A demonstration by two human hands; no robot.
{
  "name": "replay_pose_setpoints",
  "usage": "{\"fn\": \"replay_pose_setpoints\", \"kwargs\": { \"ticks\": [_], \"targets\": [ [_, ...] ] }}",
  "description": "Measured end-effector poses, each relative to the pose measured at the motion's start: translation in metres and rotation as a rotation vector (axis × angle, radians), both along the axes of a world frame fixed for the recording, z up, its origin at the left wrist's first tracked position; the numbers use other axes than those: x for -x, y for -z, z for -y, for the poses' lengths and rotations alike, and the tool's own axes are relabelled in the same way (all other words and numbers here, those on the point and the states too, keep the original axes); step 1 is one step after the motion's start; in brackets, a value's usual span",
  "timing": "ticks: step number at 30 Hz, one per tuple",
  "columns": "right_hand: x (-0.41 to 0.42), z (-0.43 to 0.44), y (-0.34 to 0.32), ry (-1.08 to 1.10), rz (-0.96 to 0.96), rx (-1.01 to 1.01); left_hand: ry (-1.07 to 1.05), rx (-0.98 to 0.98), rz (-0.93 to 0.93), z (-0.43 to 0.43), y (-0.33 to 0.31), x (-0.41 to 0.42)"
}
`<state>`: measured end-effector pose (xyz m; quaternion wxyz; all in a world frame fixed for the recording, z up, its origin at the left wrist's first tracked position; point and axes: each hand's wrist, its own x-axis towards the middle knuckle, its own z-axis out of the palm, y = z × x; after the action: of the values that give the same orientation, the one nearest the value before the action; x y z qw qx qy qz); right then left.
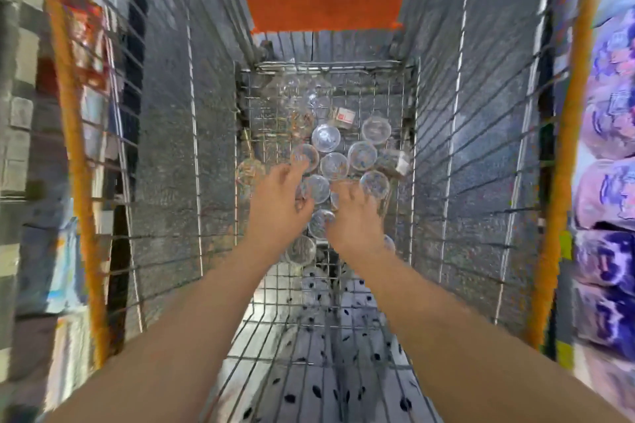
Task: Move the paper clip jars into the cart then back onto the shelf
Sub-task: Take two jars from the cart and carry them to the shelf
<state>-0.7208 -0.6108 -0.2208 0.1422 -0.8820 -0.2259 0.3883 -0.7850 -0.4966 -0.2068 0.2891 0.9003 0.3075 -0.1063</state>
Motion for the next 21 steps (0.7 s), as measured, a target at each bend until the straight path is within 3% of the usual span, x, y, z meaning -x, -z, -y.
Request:
{"fn": "replay_pose_setpoints", "kwargs": {
  "ticks": [5, 10, 15, 21],
  "targets": [
    [0.018, 0.005, 0.051, -0.001, -0.029, 0.103, 0.084, -0.041, -0.129, 0.006, 0.061, 0.020],
    [0.030, 0.006, 0.080, -0.120, -0.012, 0.208, 0.087, 0.031, -0.378, 0.006, 0.096, 0.037],
    [0.039, 0.006, 0.097, -0.240, 0.140, 0.246, 0.082, 0.040, -0.340, 0.005, 0.113, 0.046],
    [0.032, 0.002, 0.099, -0.188, 0.165, 0.210, 0.015, 0.105, -0.269, -0.012, 0.120, 0.044]
  ]
}}
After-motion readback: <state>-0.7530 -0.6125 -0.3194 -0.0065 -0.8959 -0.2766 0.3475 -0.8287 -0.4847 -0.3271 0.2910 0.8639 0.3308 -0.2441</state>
